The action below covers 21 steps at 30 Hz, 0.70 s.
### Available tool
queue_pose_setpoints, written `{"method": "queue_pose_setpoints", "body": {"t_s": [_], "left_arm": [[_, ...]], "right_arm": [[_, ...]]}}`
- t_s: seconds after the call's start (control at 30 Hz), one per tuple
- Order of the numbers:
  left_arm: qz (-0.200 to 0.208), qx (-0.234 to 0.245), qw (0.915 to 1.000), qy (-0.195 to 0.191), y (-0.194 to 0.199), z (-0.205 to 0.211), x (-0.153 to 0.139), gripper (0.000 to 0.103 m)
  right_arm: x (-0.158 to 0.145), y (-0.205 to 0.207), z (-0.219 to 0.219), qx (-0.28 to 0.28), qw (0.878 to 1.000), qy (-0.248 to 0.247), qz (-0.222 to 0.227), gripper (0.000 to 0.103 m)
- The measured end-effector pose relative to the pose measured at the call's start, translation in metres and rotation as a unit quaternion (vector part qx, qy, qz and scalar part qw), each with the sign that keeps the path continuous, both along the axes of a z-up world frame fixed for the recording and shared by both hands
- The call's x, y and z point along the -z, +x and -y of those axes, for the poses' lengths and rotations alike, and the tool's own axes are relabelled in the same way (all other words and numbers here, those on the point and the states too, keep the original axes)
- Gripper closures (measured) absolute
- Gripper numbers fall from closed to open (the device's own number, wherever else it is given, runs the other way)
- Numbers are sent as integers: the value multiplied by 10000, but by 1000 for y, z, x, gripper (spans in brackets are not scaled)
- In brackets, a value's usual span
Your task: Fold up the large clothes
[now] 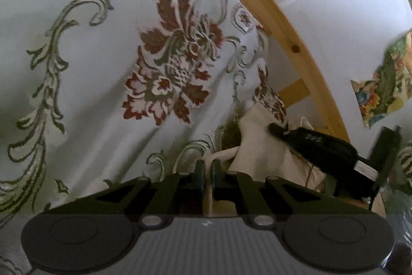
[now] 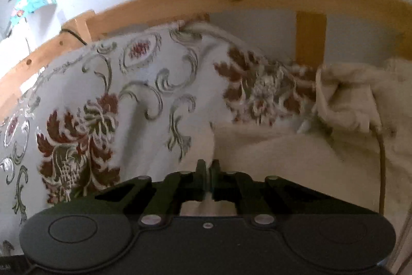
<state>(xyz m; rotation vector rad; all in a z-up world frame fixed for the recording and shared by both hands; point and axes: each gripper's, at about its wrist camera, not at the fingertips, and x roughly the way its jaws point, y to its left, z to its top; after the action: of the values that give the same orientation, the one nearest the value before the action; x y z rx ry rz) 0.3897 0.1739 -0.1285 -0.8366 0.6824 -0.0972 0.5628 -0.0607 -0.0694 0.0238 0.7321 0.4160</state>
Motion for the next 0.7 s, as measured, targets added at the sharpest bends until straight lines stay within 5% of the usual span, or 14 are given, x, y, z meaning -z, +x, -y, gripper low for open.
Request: {"method": "queue_pose_setpoints", "body": {"t_s": [0.1,0.37,0.47,0.53,0.57,0.7], "left_arm": [[-28,-175,9997,-195,-1,-6,2,99],[-170,-293,9989,-324,-2,-9,9,98],[219,-278,9982,-485,-7,-8,0,98],[295,-239,9977,-555,-5,-7,-1,98],[215,-250,9985,-447,-3,-5,0,98],[-136,-326,9991,223,4,6,6,98]], "right_arm": [[-12,-4,0,229,9970,-58,741,101],[6,-2,-2,487,9894,-610,1222,103],[2,0,15,651,9882,-233,1368,103],[2,5,29,430,9934,326,1015,103],[4,7,33,309,9946,551,819,99],[14,8,33,225,9941,832,655,37]]}}
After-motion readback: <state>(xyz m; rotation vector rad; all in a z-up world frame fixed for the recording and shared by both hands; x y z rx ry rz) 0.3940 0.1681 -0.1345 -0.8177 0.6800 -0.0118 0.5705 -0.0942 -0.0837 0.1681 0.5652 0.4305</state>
